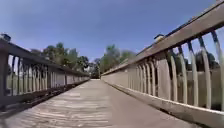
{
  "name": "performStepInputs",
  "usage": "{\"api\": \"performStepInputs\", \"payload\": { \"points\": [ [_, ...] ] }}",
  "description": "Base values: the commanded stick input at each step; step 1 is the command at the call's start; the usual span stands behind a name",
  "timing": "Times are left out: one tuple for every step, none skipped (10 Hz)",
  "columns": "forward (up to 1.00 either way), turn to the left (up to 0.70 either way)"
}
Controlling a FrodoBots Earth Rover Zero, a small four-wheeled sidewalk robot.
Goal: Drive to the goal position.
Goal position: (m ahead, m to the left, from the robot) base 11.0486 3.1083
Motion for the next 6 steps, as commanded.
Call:
{"api": "performStepInputs", "payload": {
  "points": [
    [0.4, 0.56],
    [0.26, 0.73],
    [0.24, 0.62],
    [0.4, 0.27],
    [0.55, 0.2],
    [0.69, 0.14]
  ]
}}
